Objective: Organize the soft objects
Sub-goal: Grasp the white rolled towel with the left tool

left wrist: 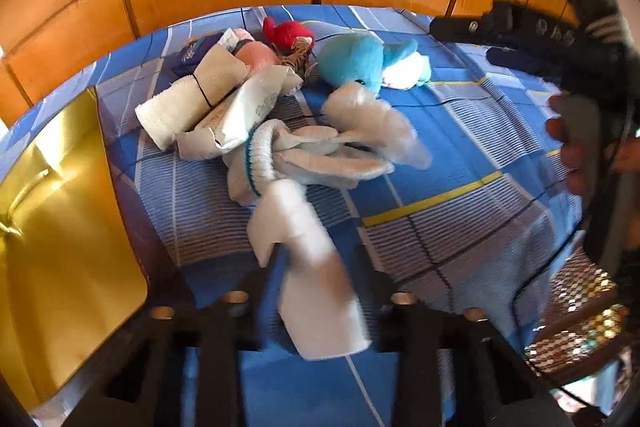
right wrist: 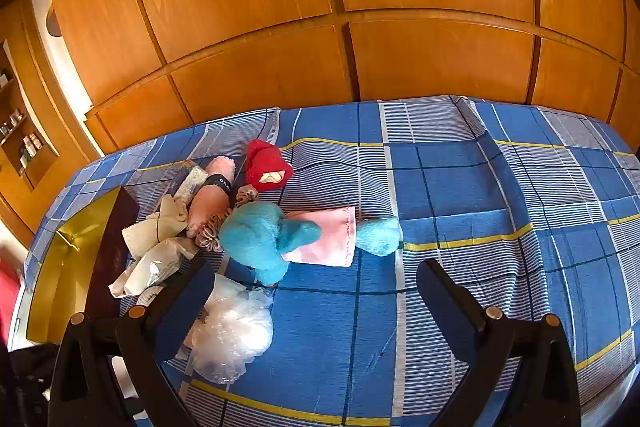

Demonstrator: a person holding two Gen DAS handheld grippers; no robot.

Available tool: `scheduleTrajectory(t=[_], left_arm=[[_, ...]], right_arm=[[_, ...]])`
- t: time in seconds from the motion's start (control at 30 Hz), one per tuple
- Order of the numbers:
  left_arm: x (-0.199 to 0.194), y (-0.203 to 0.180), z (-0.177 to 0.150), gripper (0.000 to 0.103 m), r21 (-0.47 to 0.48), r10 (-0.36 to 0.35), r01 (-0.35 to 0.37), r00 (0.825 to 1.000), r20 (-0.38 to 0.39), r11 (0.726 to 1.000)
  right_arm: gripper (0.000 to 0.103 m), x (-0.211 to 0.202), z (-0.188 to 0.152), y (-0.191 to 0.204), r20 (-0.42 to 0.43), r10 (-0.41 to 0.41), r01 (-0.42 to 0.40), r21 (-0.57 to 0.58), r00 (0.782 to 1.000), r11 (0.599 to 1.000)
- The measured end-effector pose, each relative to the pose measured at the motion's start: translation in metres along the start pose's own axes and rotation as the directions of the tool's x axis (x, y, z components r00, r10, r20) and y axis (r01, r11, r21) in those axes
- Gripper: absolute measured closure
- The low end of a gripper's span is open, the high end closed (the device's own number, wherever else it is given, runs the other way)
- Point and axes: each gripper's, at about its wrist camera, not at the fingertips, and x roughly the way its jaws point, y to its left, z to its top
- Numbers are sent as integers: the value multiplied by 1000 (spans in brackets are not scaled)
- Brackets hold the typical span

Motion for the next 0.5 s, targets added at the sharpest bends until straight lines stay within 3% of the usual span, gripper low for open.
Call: scheduleTrajectory(t=[0.13,0.27,0.4,0.5], left_arm=[[-9,4,-2,79,5,-12,12,999,50,1000],[-38,22,-6,79,-46,-91,97,988,122,994],[-68,40,-12,79,-84,-130,148,975,182,985],[-89,62,-15,78,-134,-113,146,968,226,980]], right_arm=[[0,1,1,0,0,-1,1,0,1000,1000],[4,-1,0,3,6,47,-47,-11,999,999],[15,2,-4,25,-45,150,-154,-92,988,984],[19,6,-9,54,-109,217,-235,-185,970,954]])
